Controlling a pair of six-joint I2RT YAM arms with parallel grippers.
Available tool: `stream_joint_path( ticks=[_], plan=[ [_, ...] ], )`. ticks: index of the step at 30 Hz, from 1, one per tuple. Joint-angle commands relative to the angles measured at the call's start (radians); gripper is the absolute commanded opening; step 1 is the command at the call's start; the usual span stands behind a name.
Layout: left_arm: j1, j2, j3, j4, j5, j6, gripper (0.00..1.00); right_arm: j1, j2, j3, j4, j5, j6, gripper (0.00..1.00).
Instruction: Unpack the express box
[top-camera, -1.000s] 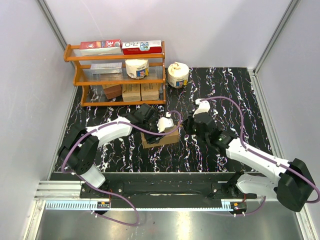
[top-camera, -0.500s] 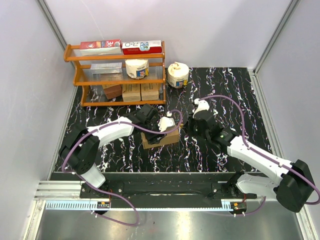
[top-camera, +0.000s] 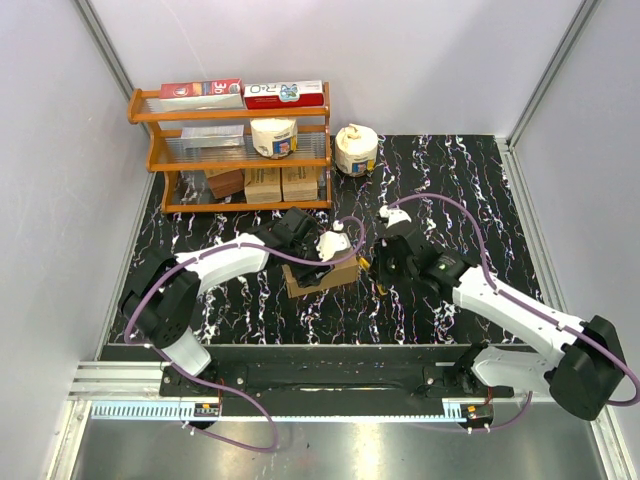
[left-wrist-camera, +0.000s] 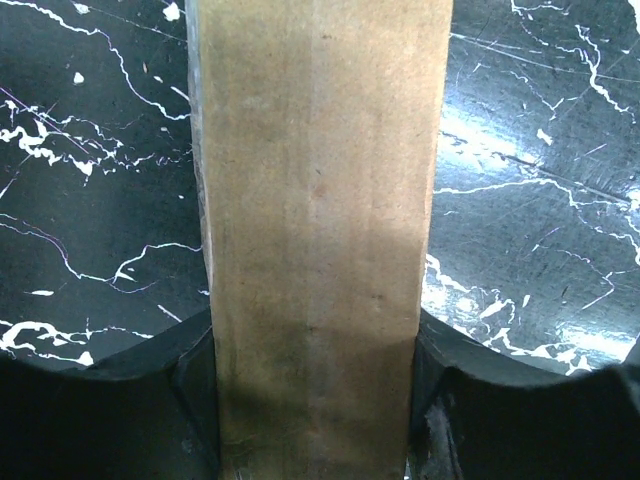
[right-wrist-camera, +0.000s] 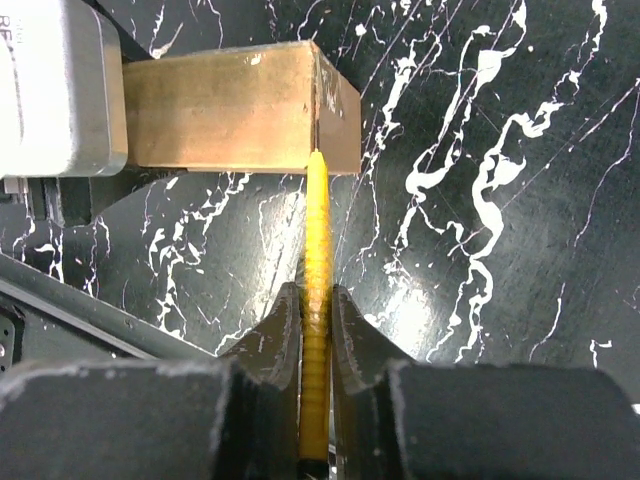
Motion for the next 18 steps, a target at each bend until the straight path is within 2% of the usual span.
stream_joint_path(
  ticks=[1,7,10,11,13,14,15,18],
  plan=[
    [0.024,0.033,-0.046,0.027,-0.214,-0.003,0.31,0.011,0.020,0.067,-0.211,-0.054,-0.036,0.00],
    [0.023,0.020,-0.038,0.027,-0.197,-0.009,0.38,0.011,-0.011,0.113,-0.240,0.012,-0.020,0.00],
    [0.021,0.004,-0.023,0.022,-0.163,-0.015,0.50,0.011,-0.031,0.145,-0.237,0.043,-0.011,0.00],
    [0.021,-0.002,-0.010,0.021,-0.141,-0.014,0.60,0.011,-0.032,0.153,-0.237,0.046,-0.008,0.00],
    [0.021,-0.020,-0.001,0.019,-0.125,-0.018,0.72,0.009,-0.038,0.169,-0.236,0.049,0.001,0.00],
    [0.021,-0.026,0.008,0.021,-0.102,-0.017,0.95,0.009,-0.041,0.173,-0.237,0.050,0.004,0.00],
    [0.023,-0.043,0.011,0.021,-0.093,-0.017,0.99,0.009,-0.044,0.176,-0.237,0.050,0.009,0.00],
    [0.021,-0.080,0.027,0.019,-0.055,-0.017,0.99,0.011,-0.058,0.183,-0.239,0.049,0.021,0.00]
  ],
)
